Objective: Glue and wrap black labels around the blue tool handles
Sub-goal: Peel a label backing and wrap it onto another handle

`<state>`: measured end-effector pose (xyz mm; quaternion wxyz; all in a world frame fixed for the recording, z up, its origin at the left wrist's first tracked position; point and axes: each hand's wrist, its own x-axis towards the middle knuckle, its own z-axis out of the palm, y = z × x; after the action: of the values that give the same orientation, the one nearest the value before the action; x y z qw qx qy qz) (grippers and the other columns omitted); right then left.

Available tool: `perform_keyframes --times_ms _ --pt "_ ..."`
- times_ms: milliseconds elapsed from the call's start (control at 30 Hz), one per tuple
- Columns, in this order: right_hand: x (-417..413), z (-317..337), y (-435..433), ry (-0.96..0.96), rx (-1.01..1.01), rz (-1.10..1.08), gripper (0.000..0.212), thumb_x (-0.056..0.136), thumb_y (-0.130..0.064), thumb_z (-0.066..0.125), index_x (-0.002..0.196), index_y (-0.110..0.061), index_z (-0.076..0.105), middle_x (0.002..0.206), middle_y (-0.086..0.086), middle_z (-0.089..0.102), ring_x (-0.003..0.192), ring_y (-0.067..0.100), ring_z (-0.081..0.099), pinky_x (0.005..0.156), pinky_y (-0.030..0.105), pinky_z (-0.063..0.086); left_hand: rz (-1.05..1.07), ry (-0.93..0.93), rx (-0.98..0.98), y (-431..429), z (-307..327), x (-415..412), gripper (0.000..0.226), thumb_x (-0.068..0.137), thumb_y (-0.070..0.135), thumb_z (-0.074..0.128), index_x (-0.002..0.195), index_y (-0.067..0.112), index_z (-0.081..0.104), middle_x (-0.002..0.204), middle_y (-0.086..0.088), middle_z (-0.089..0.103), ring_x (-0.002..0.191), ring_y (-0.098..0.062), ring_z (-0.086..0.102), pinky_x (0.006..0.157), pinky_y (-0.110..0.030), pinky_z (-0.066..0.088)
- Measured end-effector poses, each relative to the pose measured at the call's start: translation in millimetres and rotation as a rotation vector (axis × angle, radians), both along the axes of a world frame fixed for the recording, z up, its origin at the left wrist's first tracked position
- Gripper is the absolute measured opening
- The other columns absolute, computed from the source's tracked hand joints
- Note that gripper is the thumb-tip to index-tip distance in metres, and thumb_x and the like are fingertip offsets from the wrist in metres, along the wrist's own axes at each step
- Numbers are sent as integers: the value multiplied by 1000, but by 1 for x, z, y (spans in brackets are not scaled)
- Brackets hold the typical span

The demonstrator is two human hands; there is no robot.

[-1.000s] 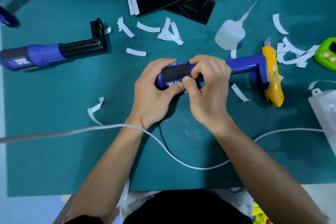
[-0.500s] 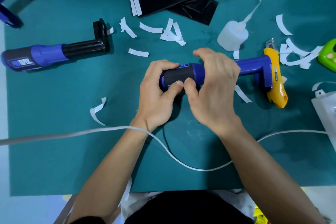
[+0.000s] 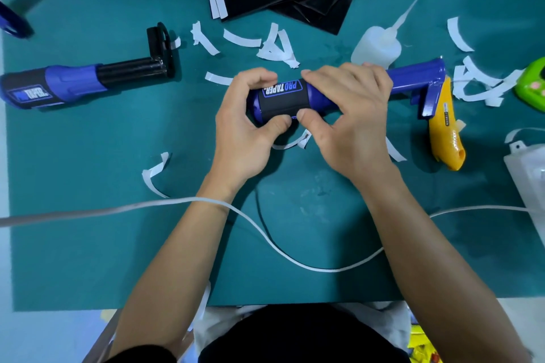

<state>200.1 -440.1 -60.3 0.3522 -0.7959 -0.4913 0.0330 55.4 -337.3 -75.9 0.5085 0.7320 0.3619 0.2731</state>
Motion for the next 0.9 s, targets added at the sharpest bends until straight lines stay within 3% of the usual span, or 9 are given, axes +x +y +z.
perform_keyframes --times_ms 100,233,433,900 --pt "-1 -1 1 38 29 -12 40 80 -22 82 118 -10 77 116 0 74 110 30 61 112 31 21 -36 24 -1 1 -2 -2 56 78 10 79 130 24 65 121 13 60 117 -13 59 100 -24 46" --pt "-2 -3 3 68 54 -23 36 79 -21 80 114 -12 79 114 -3 75 108 27 61 111 33 22 -88 47 -16 1 -4 -4 52 87 10 75 138 19 66 139 1 59 135 -12 53 112 -26 41" --pt "-6 -7 4 88 99 -59 31 80 -18 79 111 -13 80 111 -5 75 105 24 60 110 29 21 -59 -7 -67 -4 -3 -1 47 88 4 68 132 19 67 129 -1 60 122 -17 59 105 -33 49" --pt "-9 -11 4 63 145 -73 27 82 -14 76 109 -10 81 110 -3 75 104 27 61 109 34 24 -214 65 -26 16 -1 -14 41 98 10 66 136 24 67 131 8 64 123 -11 61 104 -23 45"
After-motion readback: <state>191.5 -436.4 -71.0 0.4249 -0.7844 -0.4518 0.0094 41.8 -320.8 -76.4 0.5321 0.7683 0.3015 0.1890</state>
